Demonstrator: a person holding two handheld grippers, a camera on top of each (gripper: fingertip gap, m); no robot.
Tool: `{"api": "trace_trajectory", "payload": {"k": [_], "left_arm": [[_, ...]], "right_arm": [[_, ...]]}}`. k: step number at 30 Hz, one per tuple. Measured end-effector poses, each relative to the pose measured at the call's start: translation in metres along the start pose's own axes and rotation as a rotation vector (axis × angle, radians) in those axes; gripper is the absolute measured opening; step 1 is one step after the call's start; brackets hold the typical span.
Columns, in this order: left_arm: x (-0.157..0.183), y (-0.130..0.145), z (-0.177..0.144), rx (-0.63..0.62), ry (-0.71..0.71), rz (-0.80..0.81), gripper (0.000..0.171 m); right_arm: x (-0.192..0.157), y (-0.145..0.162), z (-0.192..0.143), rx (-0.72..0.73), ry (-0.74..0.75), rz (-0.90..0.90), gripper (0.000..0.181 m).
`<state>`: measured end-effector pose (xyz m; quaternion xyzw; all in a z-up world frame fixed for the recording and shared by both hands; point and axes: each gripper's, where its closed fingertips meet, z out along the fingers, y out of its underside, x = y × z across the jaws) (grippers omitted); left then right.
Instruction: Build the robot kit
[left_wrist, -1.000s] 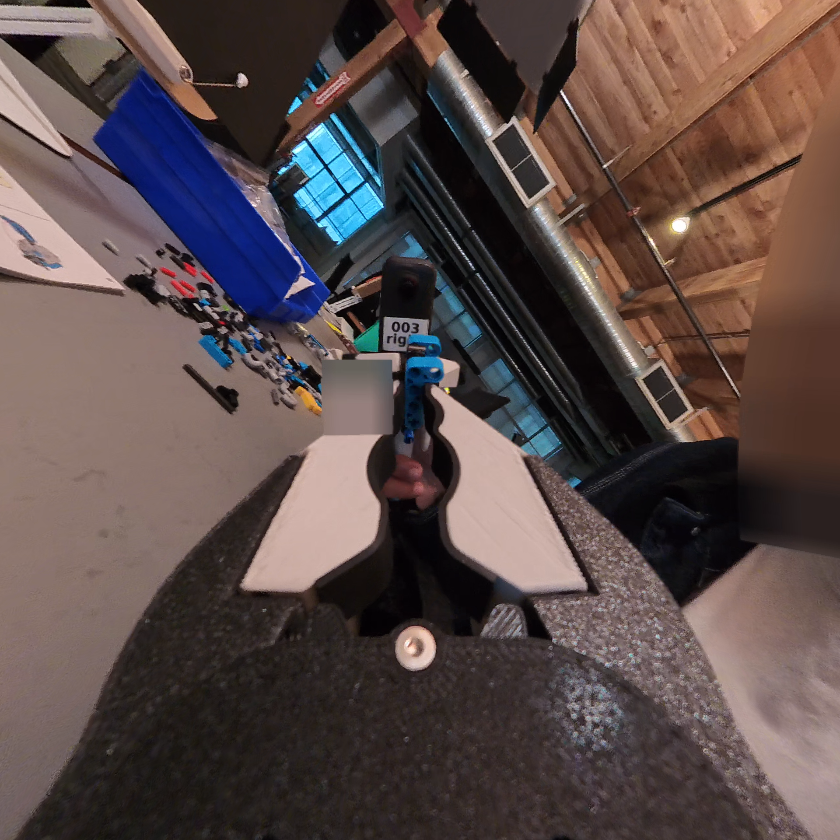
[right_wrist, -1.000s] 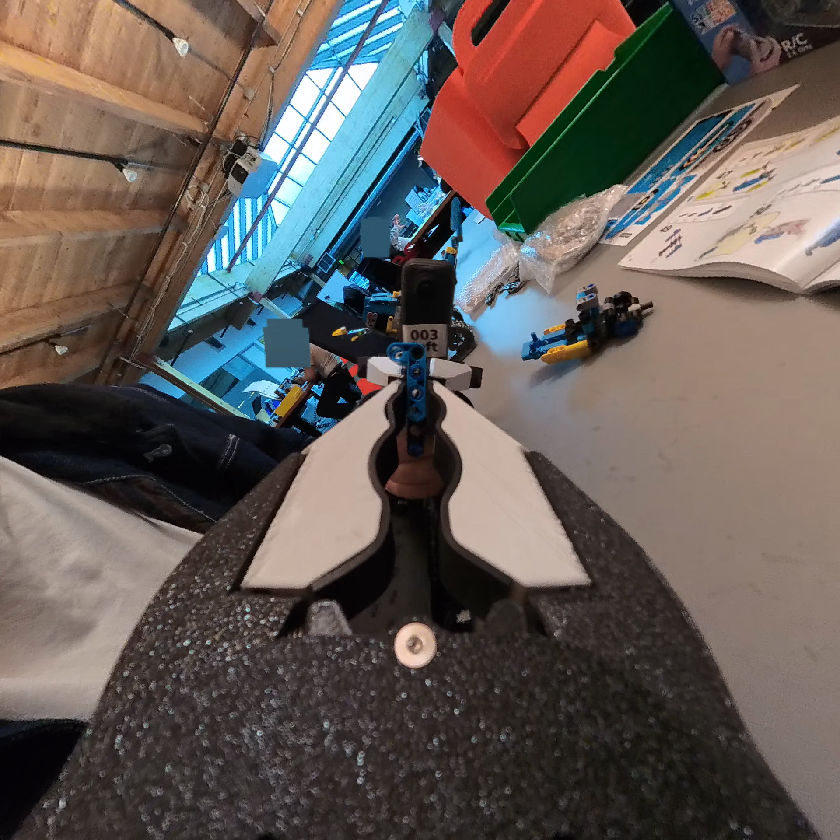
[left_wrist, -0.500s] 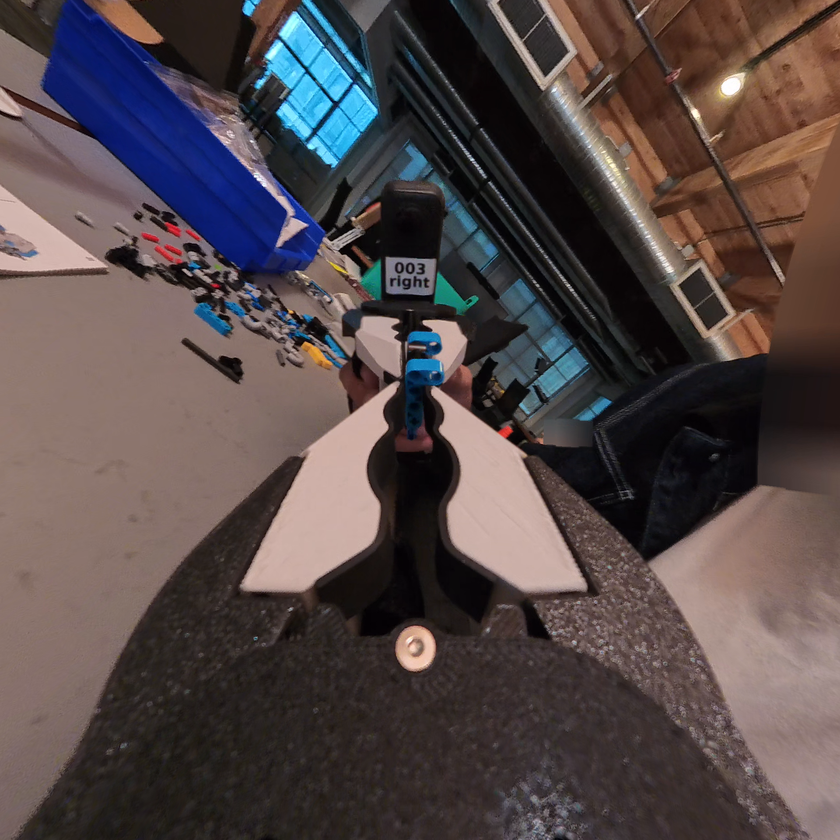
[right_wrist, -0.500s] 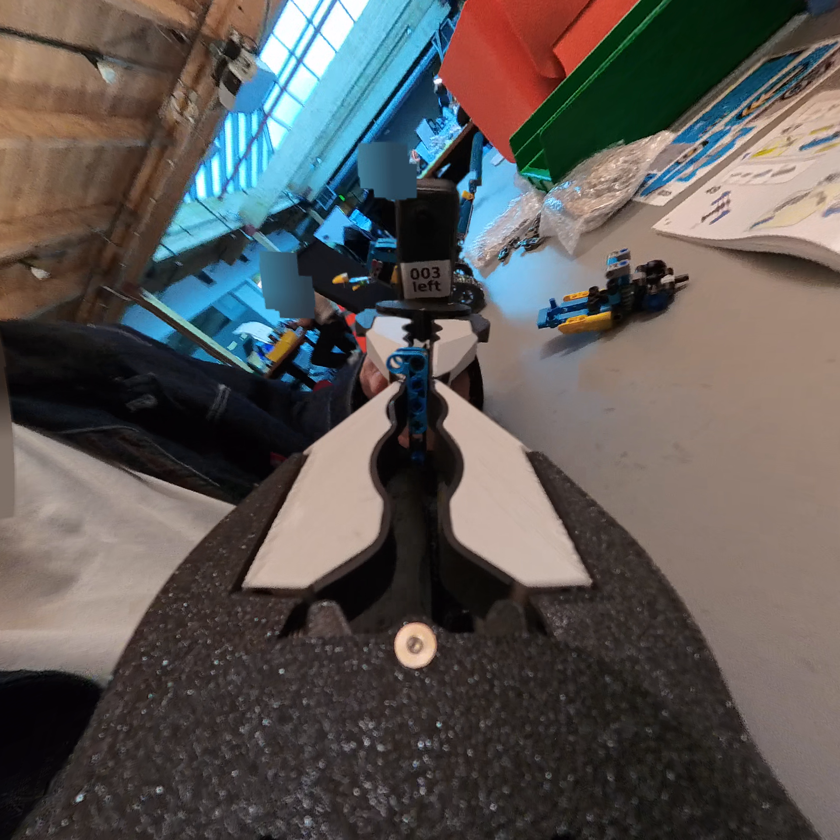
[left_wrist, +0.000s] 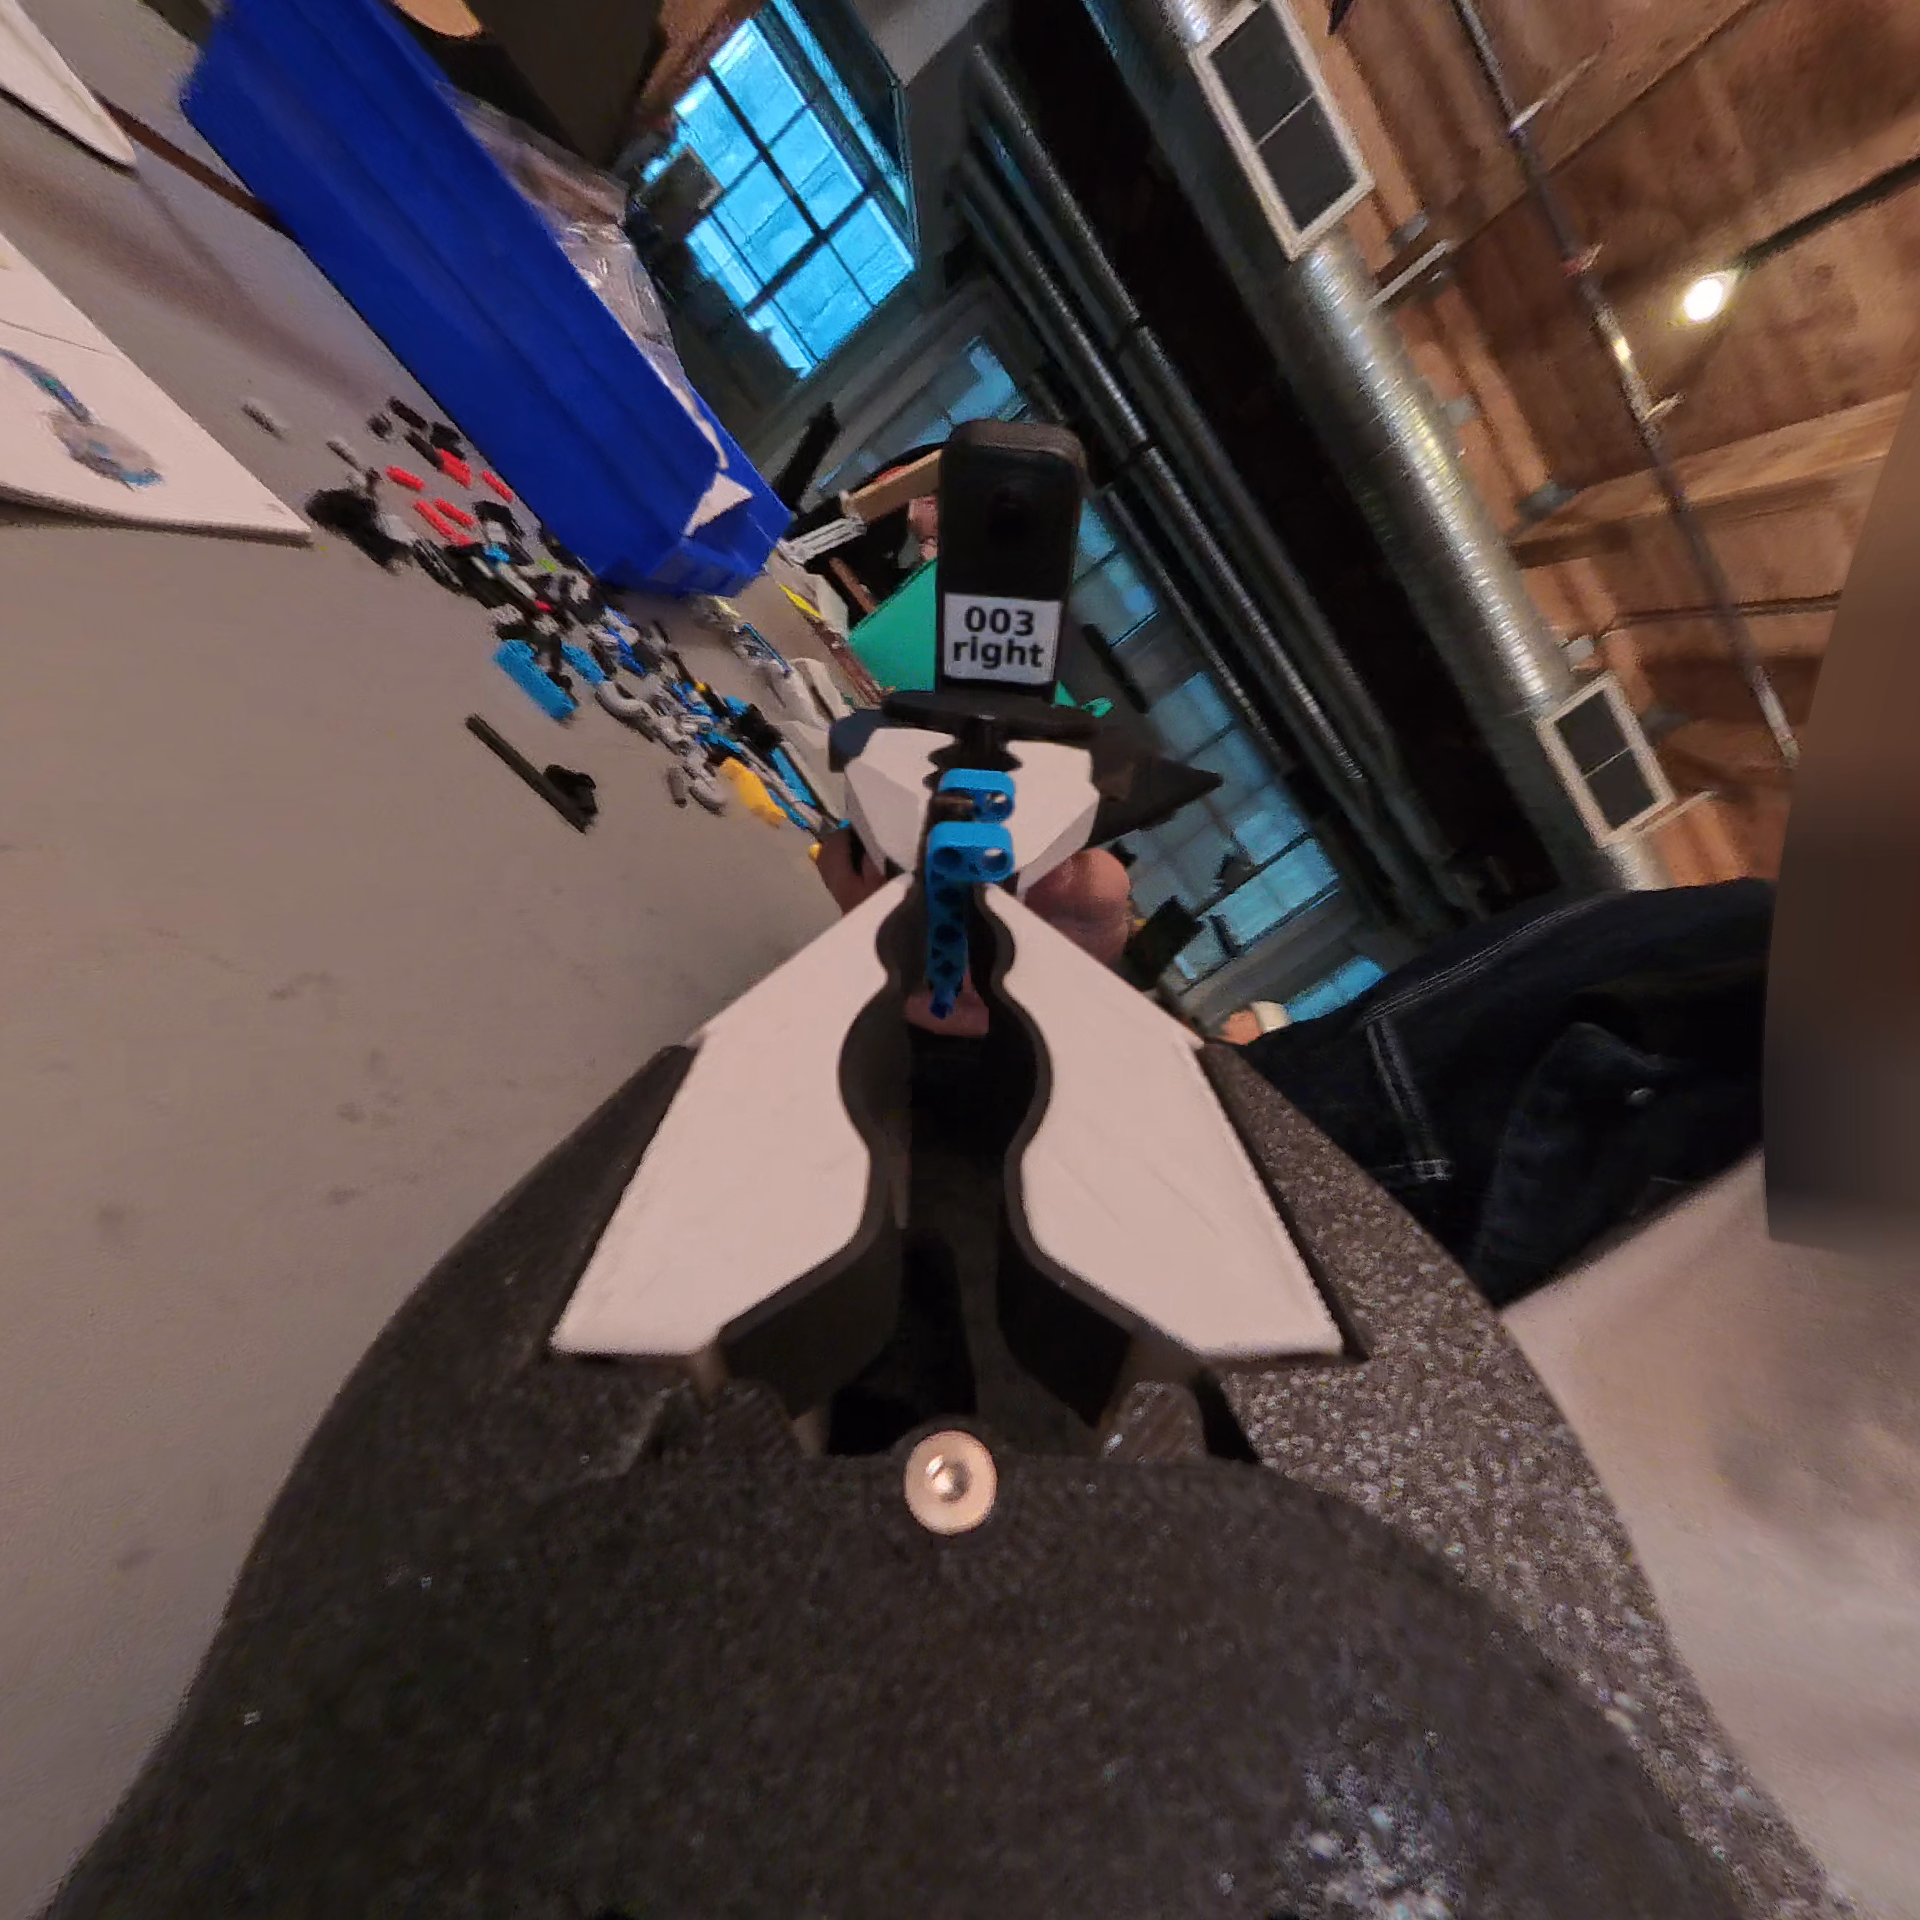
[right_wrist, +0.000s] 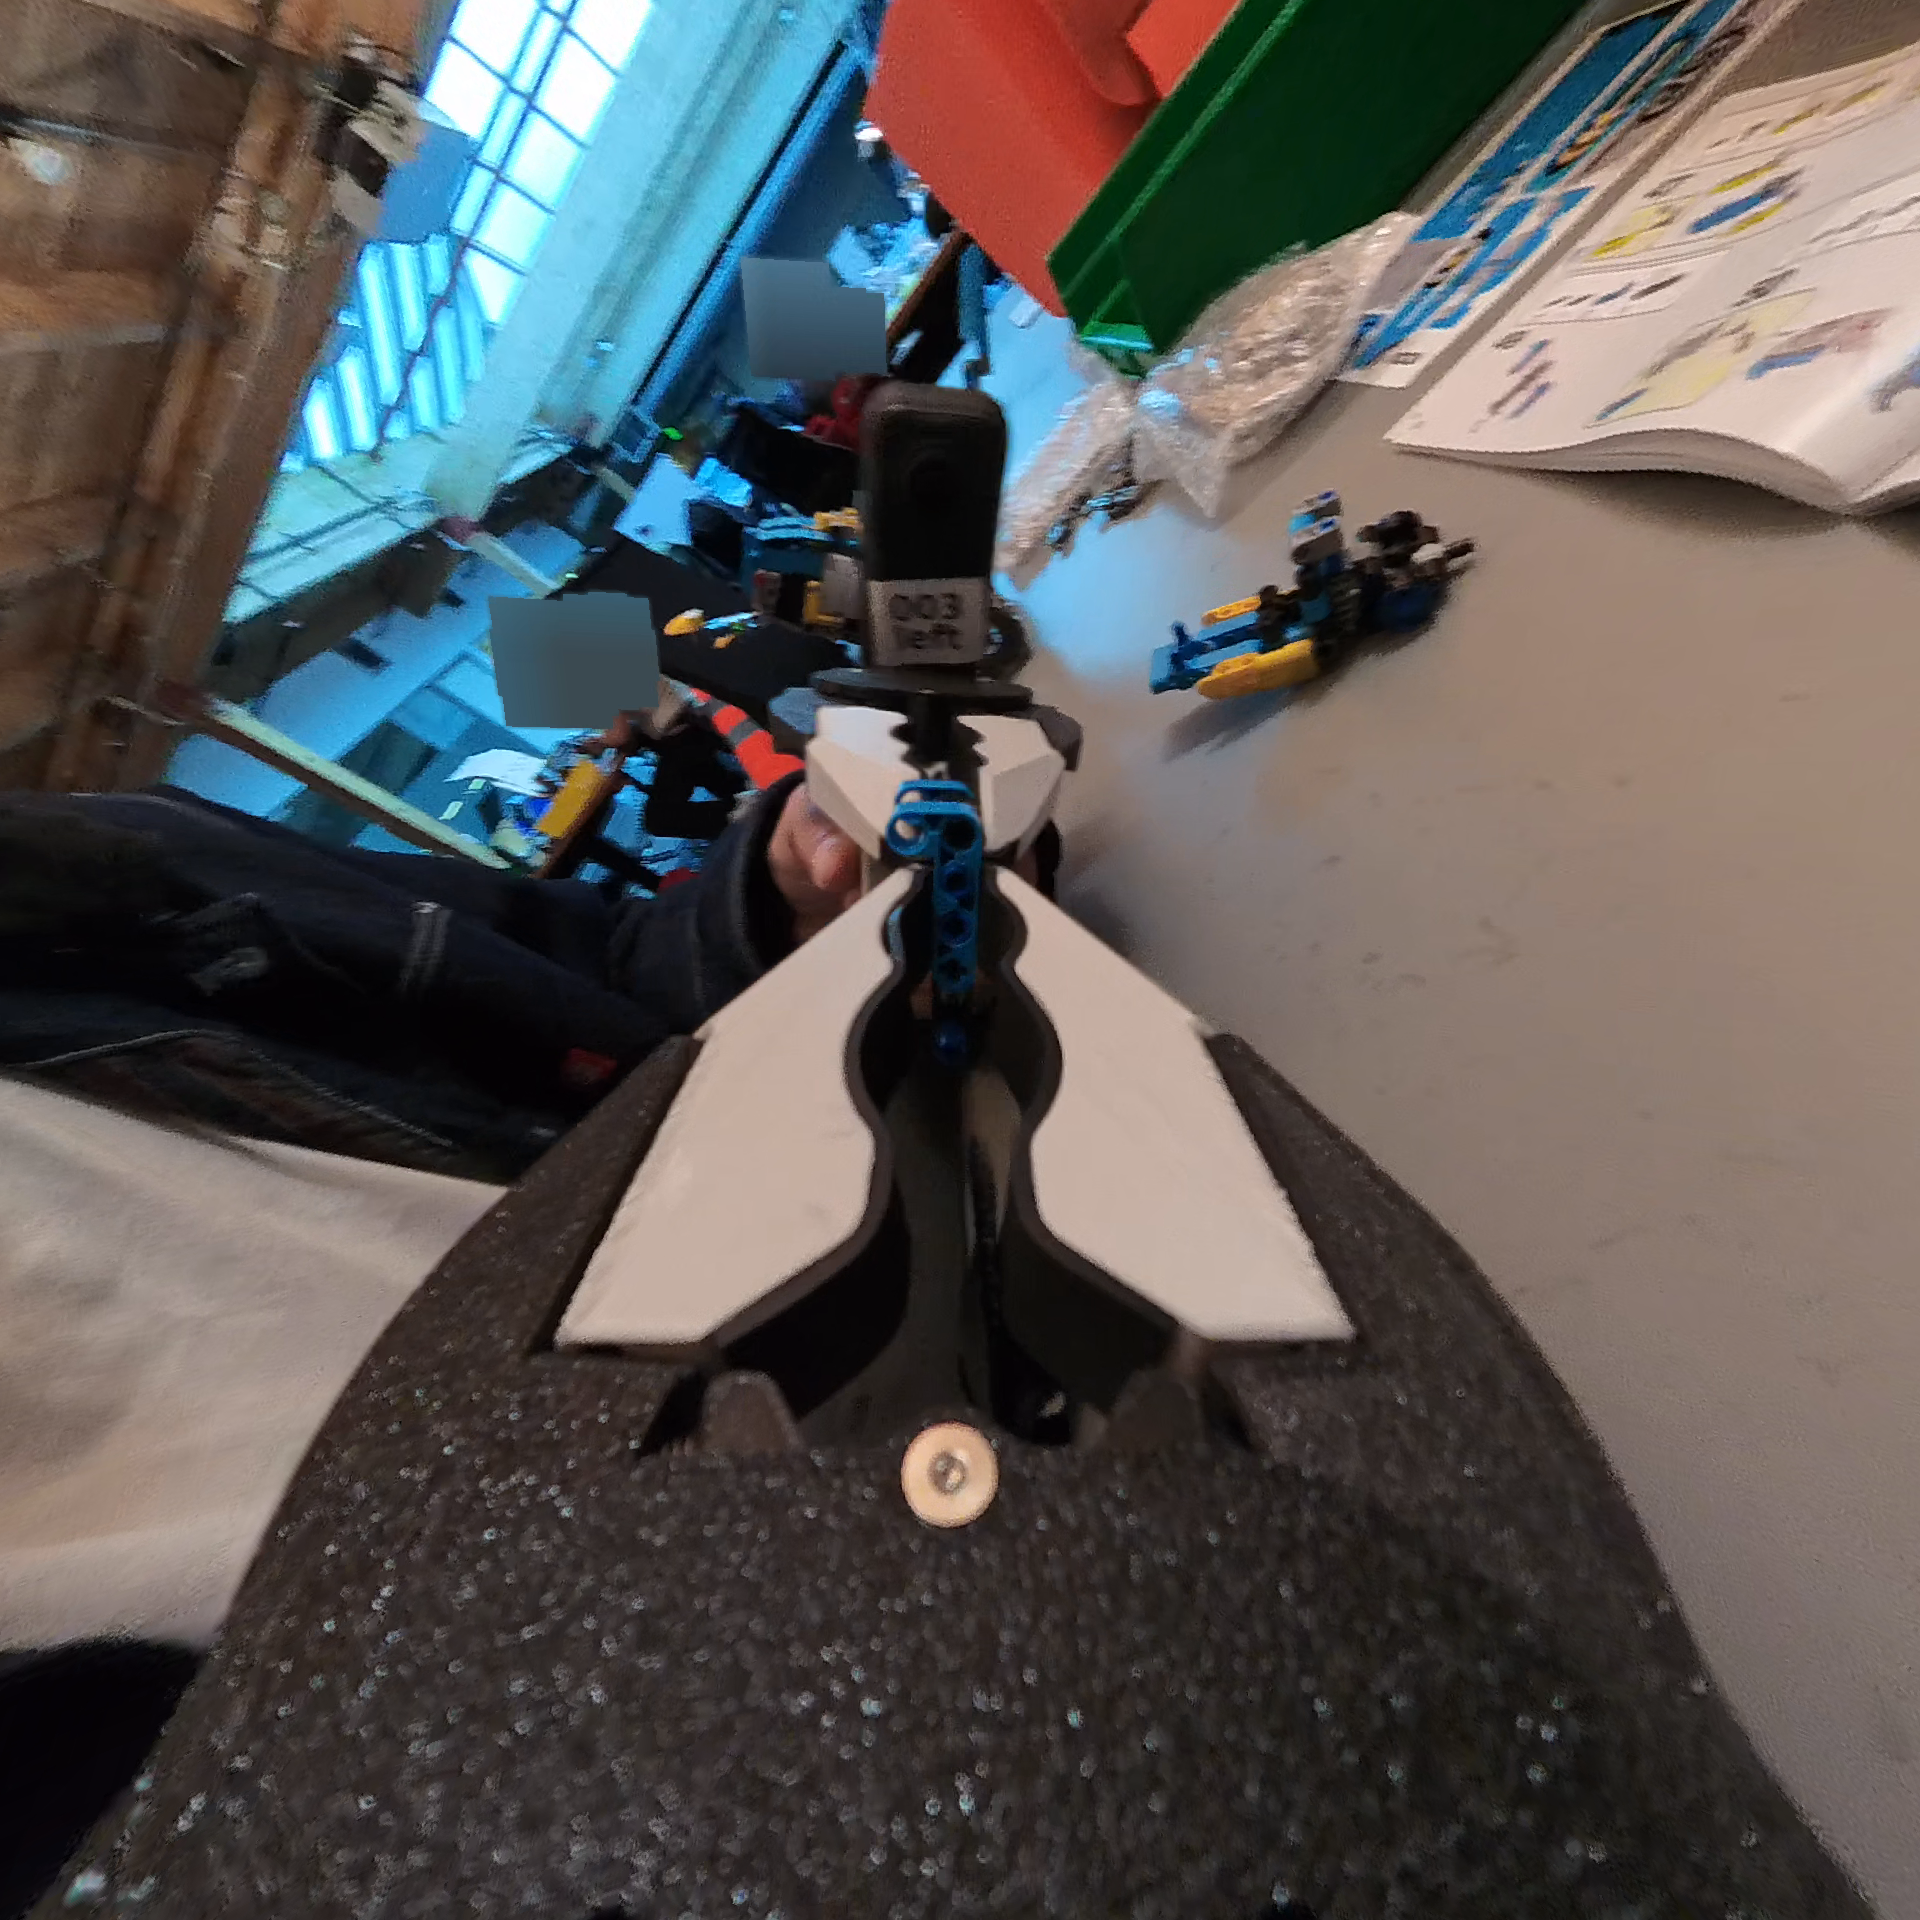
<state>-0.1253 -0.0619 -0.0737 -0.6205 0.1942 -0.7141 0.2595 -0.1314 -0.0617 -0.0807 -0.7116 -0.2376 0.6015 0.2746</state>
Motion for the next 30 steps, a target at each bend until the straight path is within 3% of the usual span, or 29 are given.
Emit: {"api": "trace_trajectory", "payload": {"k": [2,4,8,14,19,21,30], "left_arm": [[0.004,-0.002,0.000,0.008,-0.021,0.082,0.005],[0.008,-0.001,0.000,-0.002,0.016,0.065,0.006],[0.029,0.002,0.000,-0.018,0.178,-0.018,0.005],[0.000,0.010,0.002,-0.067,0.036,-0.060,0.005],[0.007,0.022,0.005,-0.155,0.070,-0.039,0.005],[0.002,0.027,0.006,-0.201,0.022,0.009,0.006],[-0.003,0.015,0.006,-0.124,-0.015,0.028,0.011]], "right_arm": [[-0.003,-0.003,0.000,0.018,-0.001,-0.008,0.006],[-0.008,-0.001,0.000,0.009,-0.032,-0.002,0.006],[-0.031,0.001,-0.003,-0.014,-0.234,0.090,0.006],[-0.001,0.013,-0.003,-0.121,0.022,-0.044,0.007],[-0.010,0.023,-0.007,-0.178,-0.071,0.000,0.006],[-0.004,0.028,-0.009,-0.211,-0.069,0.023,0.007],[0.001,0.020,-0.008,-0.152,-0.046,0.013,0.007]]}}
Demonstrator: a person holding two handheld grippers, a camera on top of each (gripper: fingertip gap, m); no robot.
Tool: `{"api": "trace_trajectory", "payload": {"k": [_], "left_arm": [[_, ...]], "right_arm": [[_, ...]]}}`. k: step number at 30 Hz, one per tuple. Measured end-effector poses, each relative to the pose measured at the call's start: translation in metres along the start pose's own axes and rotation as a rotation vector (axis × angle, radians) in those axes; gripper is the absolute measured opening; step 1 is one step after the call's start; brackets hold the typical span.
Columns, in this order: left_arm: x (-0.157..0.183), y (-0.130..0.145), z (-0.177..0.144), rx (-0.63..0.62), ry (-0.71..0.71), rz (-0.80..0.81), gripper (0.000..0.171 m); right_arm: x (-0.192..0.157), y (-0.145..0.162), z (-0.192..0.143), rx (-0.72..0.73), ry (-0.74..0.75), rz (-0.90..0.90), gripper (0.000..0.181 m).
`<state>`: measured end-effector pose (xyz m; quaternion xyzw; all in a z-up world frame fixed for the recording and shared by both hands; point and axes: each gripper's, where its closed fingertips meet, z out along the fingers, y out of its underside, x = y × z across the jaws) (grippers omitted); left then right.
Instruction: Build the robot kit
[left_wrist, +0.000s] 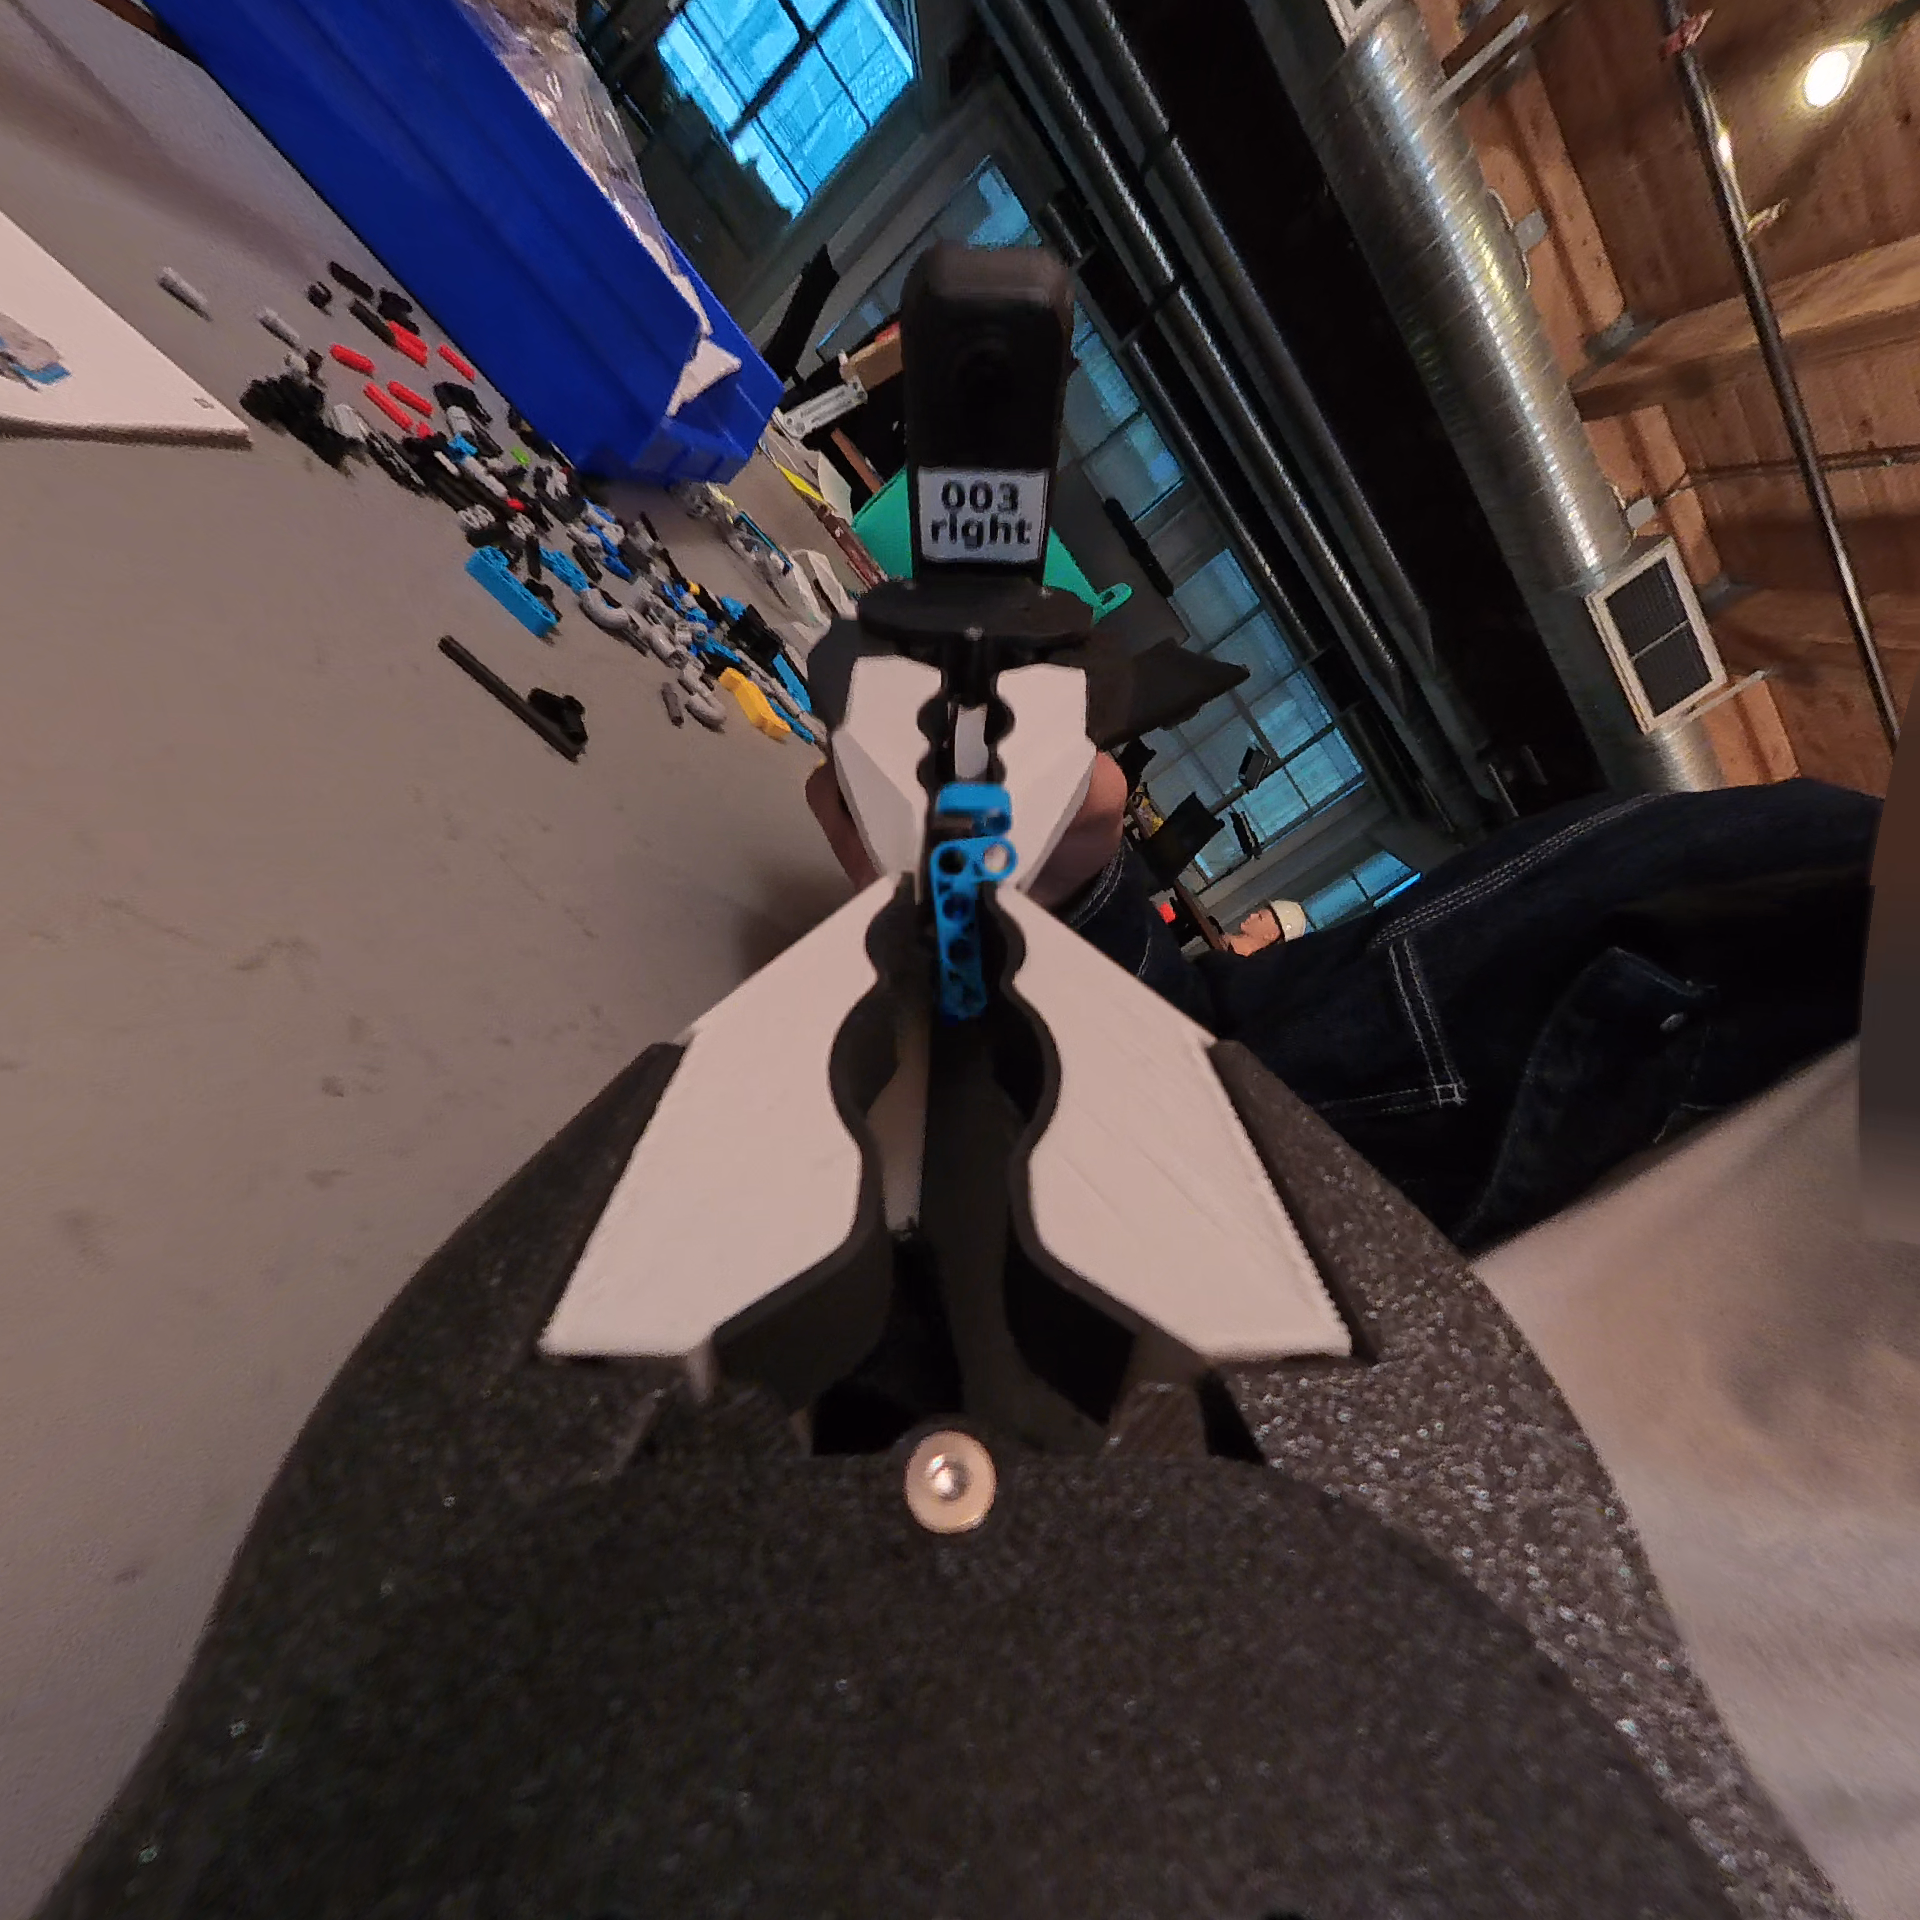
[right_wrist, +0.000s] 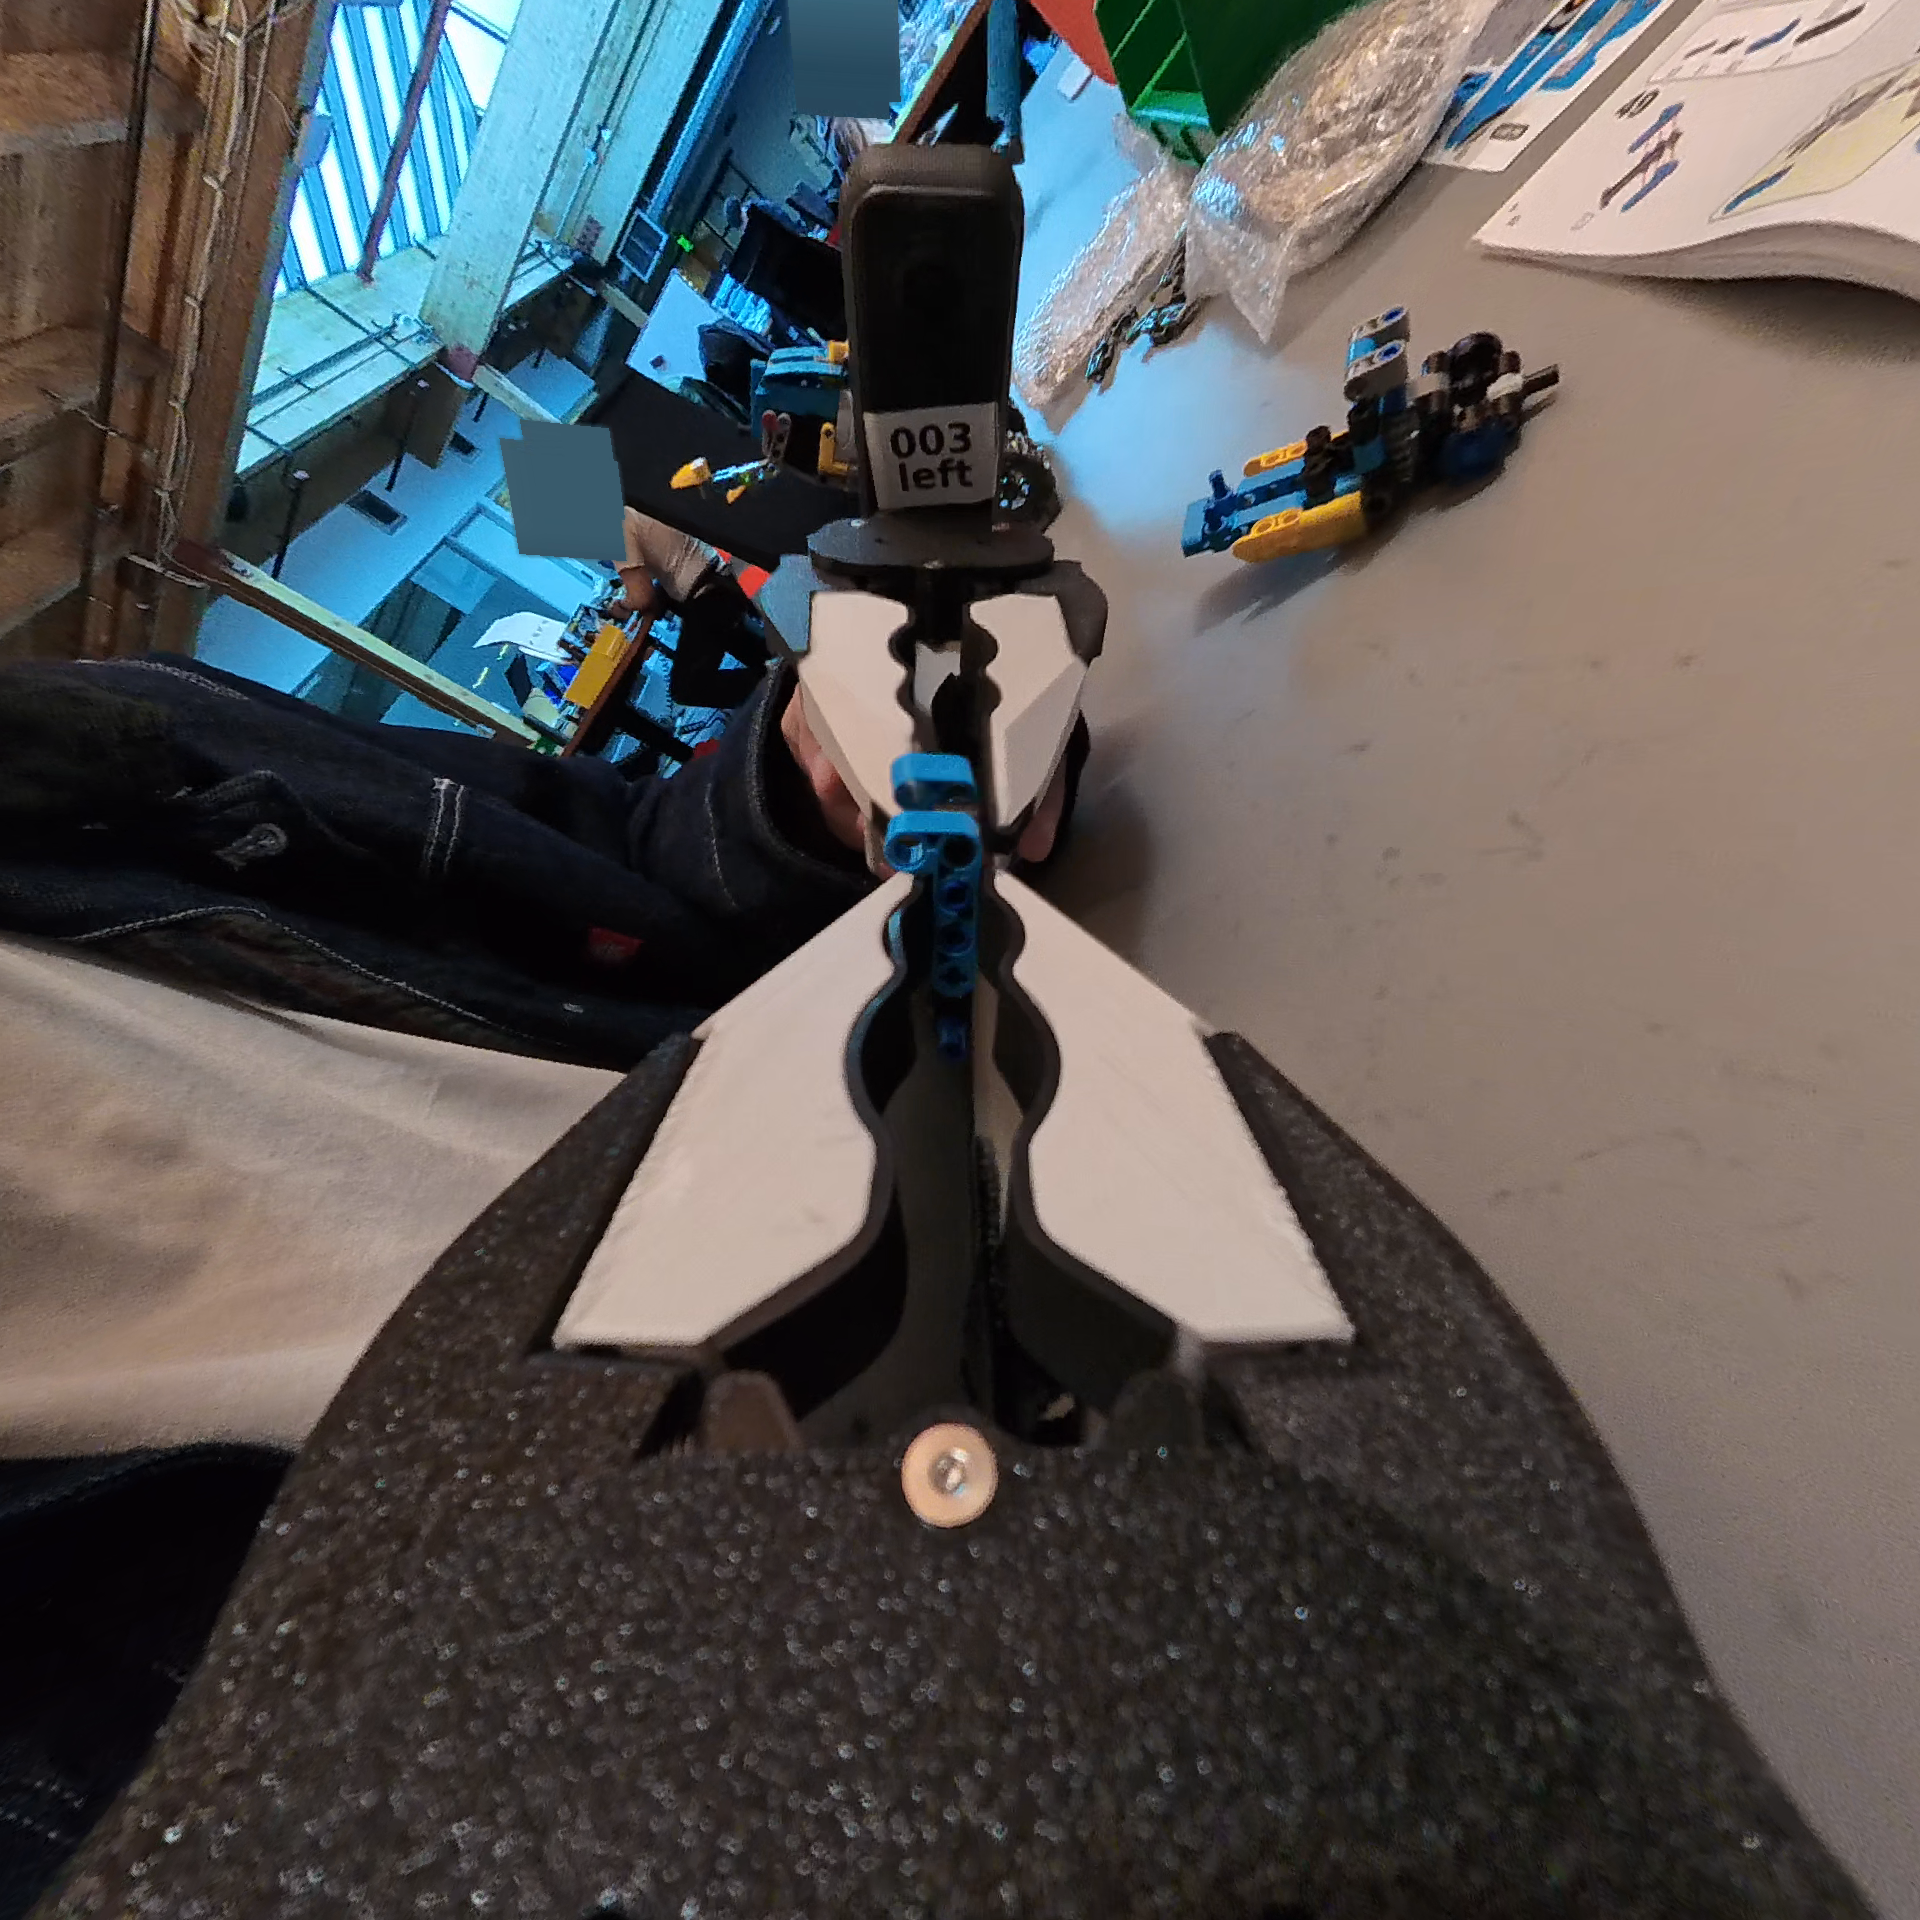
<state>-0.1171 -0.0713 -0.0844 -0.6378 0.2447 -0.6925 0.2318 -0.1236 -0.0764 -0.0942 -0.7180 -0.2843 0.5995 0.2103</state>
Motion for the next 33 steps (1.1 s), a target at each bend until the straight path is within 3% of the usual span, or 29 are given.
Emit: {"api": "trace_trajectory", "payload": {"k": [9,15,18,20,24,27,30,33], "left_arm": [[0.010,-0.006,-0.004,0.037,0.061,-0.017,0.006],[0.013,0.002,0.000,-0.009,0.075,-0.014,0.007],[0.006,0.002,0.000,-0.013,0.030,-0.005,0.007],[-0.005,0.006,-0.001,-0.040,-0.053,0.022,0.006],[-0.049,0.025,-0.011,-0.260,-0.454,0.356,0.007],[-0.083,0.051,-0.032,-0.600,-0.742,0.623,0.007],[-0.080,0.060,-0.034,-0.701,-0.776,0.628,0.007],[-0.073,0.067,-0.036,-0.742,-0.754,0.601,0.007]], "right_arm": [[-0.006,-0.004,0.002,0.031,-0.034,-0.005,0.006],[-0.005,-0.003,-0.002,0.020,-0.025,-0.012,0.006],[0.005,0.001,-0.004,-0.009,0.035,-0.036,0.006],[0.034,0.012,-0.013,-0.085,0.204,-0.073,0.007],[0.063,0.032,-0.033,-0.279,0.501,-0.224,0.007],[0.063,0.050,-0.047,-0.520,0.665,-0.366,0.007],[0.066,0.073,-0.057,-0.718,0.747,-0.408,0.007],[0.063,0.088,-0.056,-0.799,0.737,-0.404,0.007]]}}
